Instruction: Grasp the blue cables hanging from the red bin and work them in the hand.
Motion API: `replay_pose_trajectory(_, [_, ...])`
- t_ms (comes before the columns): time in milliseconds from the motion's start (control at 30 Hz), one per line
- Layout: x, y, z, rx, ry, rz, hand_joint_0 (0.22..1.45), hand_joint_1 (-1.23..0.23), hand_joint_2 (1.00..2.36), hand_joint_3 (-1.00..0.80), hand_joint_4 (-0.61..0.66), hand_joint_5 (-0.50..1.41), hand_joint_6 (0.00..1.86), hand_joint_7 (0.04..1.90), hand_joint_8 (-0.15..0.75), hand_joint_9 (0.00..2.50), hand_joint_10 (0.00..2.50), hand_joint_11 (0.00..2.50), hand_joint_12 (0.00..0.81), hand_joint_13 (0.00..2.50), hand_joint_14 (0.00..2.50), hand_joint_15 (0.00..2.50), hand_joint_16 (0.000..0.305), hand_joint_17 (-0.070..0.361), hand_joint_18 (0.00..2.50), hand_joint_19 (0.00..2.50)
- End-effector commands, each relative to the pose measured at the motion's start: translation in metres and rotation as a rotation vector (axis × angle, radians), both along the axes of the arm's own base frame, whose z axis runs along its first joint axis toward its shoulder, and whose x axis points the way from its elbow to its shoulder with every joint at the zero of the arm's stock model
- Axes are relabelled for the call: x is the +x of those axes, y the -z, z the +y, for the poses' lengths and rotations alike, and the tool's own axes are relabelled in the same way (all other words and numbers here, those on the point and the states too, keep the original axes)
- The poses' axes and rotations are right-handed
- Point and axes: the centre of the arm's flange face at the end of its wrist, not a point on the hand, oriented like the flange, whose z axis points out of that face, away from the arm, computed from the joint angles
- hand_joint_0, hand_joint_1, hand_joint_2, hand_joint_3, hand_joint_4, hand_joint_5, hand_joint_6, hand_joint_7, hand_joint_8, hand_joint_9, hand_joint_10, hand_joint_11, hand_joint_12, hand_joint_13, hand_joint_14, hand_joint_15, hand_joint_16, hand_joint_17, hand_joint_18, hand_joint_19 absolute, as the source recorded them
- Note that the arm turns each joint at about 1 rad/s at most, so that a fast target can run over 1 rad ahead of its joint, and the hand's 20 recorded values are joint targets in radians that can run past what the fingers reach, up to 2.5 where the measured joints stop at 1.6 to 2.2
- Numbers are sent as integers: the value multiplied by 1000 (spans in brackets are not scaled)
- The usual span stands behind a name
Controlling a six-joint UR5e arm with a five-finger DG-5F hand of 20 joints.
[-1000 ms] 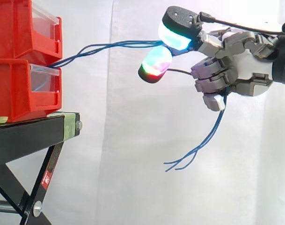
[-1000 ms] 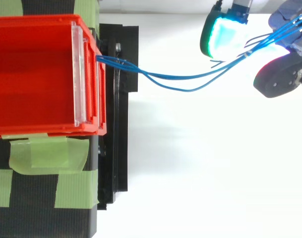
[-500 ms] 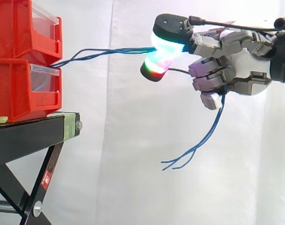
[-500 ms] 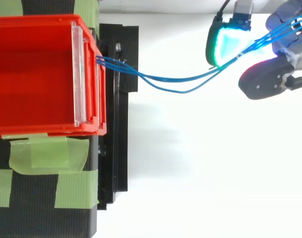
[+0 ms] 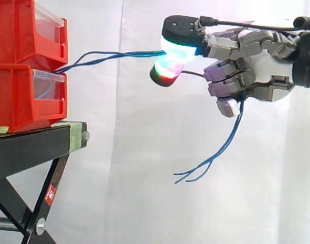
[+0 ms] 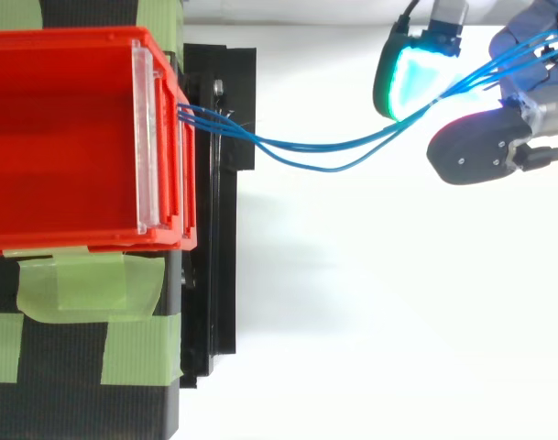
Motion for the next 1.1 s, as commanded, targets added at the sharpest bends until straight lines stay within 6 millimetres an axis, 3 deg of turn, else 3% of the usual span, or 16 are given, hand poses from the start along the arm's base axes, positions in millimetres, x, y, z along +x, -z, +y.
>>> replay_pose_trajectory(0, [1, -1, 1, -4, -1, 1, 910, -698, 1012, -750, 61, -35, 870, 1078, 580, 1706, 2500, 2500, 706, 2097, 2500, 2148, 210, 158, 2500, 766])
replay_pose_trajectory(233, [3, -3, 4, -27, 11, 8, 849, -665, 1001, -966, 89, 62, 758, 1148, 580, 1706, 2500, 2500, 706, 2097, 2500, 2148, 210, 158, 2500, 766])
replay_pose_trajectory(833, [0, -1, 3, -21, 86, 22, 787, -645, 1000, -1000, 144, 322, 419, 1328, 580, 1706, 2500, 2500, 706, 2097, 2500, 2148, 210, 158, 2500, 766])
replay_pose_trajectory(1067, [6, 23, -2, -10, 128, 44, 765, -640, 1000, -1000, 143, 334, 397, 1342, 580, 1706, 2500, 2500, 706, 2097, 2500, 2148, 210, 158, 2500, 766])
